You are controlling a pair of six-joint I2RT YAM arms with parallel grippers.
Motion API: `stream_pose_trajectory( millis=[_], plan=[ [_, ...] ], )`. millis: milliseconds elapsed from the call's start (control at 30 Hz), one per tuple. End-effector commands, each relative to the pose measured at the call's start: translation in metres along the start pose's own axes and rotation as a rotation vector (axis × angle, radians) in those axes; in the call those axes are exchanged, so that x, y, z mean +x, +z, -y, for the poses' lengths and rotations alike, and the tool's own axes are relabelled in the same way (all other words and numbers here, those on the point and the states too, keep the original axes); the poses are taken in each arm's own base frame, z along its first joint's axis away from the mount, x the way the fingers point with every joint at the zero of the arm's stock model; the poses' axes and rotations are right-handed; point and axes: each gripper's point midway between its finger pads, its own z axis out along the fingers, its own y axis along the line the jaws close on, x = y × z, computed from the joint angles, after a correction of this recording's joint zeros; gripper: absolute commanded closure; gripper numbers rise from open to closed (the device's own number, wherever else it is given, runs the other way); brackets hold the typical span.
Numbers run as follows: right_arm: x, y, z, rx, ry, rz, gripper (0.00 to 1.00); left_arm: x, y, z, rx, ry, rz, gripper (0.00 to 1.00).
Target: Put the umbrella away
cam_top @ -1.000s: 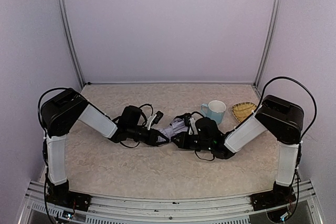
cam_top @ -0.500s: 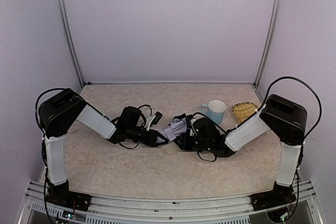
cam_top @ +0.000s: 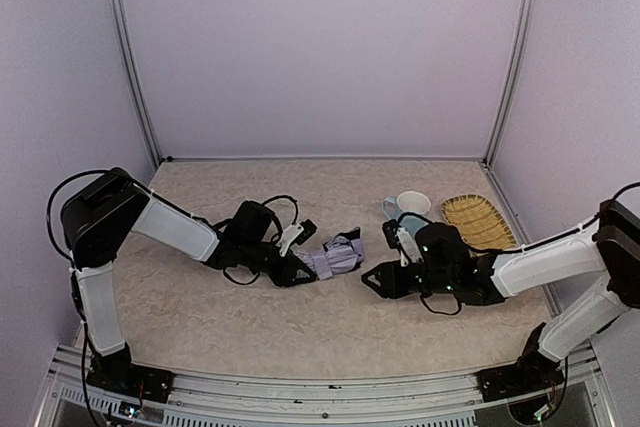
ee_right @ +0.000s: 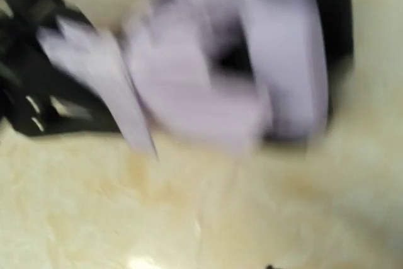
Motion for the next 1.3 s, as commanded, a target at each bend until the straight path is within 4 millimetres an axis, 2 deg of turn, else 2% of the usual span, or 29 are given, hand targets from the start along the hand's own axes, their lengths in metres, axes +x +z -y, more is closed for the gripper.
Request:
stream_pose_trajectory(
  millis=[0, 100, 167, 233, 300, 400, 500, 633, 833, 900, 967, 1000, 1033, 1067, 1100, 1200, 1267],
  plan=[
    [-0.024, -0.025, -0.002, 0.056, -0.170, -0.058, 0.56, 0.033, 0.000, 0.016, -0.069, 0.278, -0.192, 1.00],
    [-0.048, -0.038, -0.015, 0.041, -0.241, -0.028, 0.53, 0.044, 0.002, 0.033, -0.069, 0.453, -0.252, 0.92],
    [-0.060, -0.041, -0.022, 0.041, -0.266, -0.021, 0.52, 0.044, 0.002, 0.043, -0.058, 0.542, -0.249, 0.86],
    [-0.063, -0.039, -0.013, 0.109, -0.242, -0.040, 0.52, 0.039, 0.002, 0.044, -0.070, 0.570, -0.236, 0.81],
    [-0.057, -0.037, 0.007, 0.216, -0.192, -0.074, 0.52, 0.032, 0.001, 0.037, -0.114, 0.561, -0.227, 0.67],
    [-0.053, -0.043, 0.039, 0.387, -0.112, -0.068, 0.52, 0.025, -0.003, 0.036, -0.146, 0.553, -0.203, 0.45],
    [-0.049, -0.045, 0.046, 0.418, -0.098, -0.065, 0.52, 0.020, -0.012, 0.045, -0.136, 0.572, -0.150, 0.04],
    [-0.048, -0.040, 0.036, 0.353, -0.104, -0.075, 0.52, 0.005, -0.034, 0.054, -0.162, 0.619, -0.042, 0.01],
    [-0.053, -0.047, 0.046, 0.414, -0.105, -0.071, 0.52, -0.023, -0.083, 0.063, -0.166, 0.607, 0.136, 0.01],
    [-0.058, -0.046, 0.035, 0.355, -0.136, -0.062, 0.52, -0.029, -0.099, 0.059, -0.185, 0.560, 0.194, 0.01],
    [-0.063, -0.042, 0.002, 0.183, -0.237, -0.052, 0.53, -0.029, -0.107, 0.048, -0.214, 0.499, 0.205, 0.01],
    [-0.063, -0.040, -0.020, 0.069, -0.294, -0.054, 0.47, -0.027, -0.109, 0.041, -0.239, 0.468, 0.199, 0.01],
    [-0.062, -0.038, -0.041, -0.026, -0.361, -0.060, 0.31, -0.026, -0.110, 0.034, -0.261, 0.440, 0.191, 0.01],
    [-0.058, -0.036, -0.063, -0.099, -0.438, -0.084, 0.10, -0.024, -0.111, 0.028, -0.285, 0.415, 0.185, 0.01],
    [-0.059, -0.030, -0.070, -0.100, -0.521, -0.094, 0.01, -0.023, -0.111, 0.023, -0.301, 0.397, 0.179, 0.01],
    [-0.023, -0.009, -0.084, -0.051, -0.829, -0.238, 0.00, -0.022, -0.113, 0.020, -0.316, 0.372, 0.182, 0.01],
    [0.002, 0.008, -0.080, -0.003, -0.975, -0.354, 0.00, -0.022, -0.116, 0.023, -0.306, 0.374, 0.200, 0.01]
  ],
)
